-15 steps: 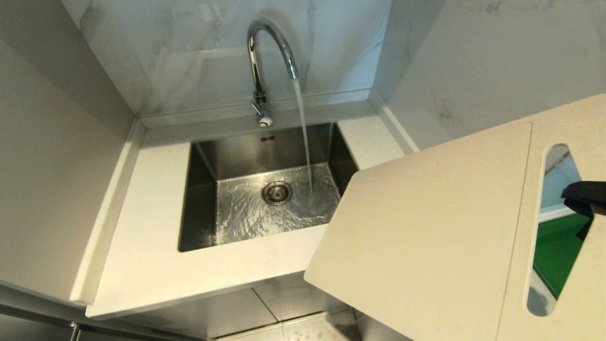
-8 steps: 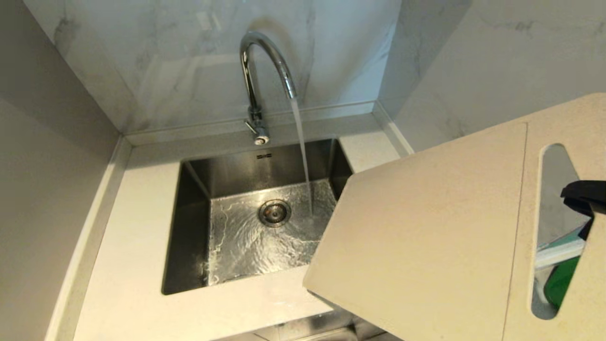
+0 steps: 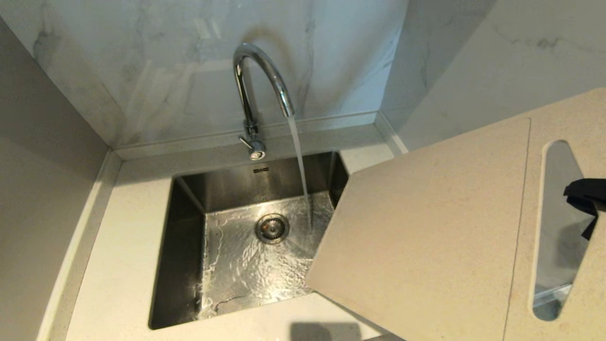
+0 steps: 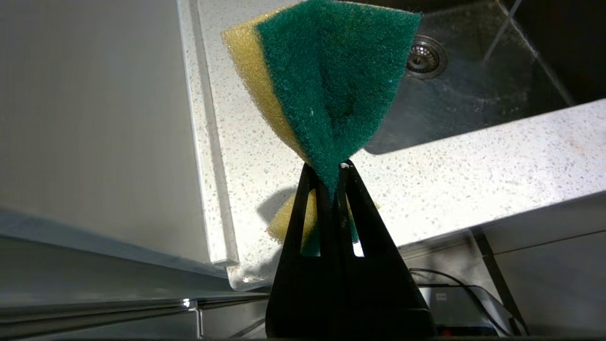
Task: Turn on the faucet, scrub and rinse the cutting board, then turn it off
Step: Scrub the cutting board underwater
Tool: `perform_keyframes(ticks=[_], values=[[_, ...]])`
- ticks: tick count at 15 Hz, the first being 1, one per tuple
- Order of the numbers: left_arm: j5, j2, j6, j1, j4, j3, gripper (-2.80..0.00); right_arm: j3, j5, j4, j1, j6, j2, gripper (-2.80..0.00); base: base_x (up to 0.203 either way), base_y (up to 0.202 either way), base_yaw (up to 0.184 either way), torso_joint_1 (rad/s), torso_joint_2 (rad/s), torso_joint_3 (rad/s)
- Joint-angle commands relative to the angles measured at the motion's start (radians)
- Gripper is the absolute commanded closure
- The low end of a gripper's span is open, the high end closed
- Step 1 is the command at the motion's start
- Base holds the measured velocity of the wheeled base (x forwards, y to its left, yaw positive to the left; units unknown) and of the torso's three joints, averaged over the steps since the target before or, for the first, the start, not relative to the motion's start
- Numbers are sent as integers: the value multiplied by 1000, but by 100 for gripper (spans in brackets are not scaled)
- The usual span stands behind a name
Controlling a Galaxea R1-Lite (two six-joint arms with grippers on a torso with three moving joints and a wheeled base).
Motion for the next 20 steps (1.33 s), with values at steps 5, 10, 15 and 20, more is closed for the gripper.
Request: perform_keyframes(ticks=[5,10,15,20], values=[[1,1,2,0,0,0,0,-2,4,-15,0,-5,50,0,0,0,0,0,0,0],[2,1,2,0,-1,1,0,-47,3,-195,-2,-30,292,0,0,0,0,0,0,0],[2,1,2,0,0,1,0,-168,1,-356,-31,-38,554,0,0,0,0,0,0,0],[1,1,3,0,-1,1,0,-248,3,-469,-53,-82,747,0,0,0,0,0,0,0]])
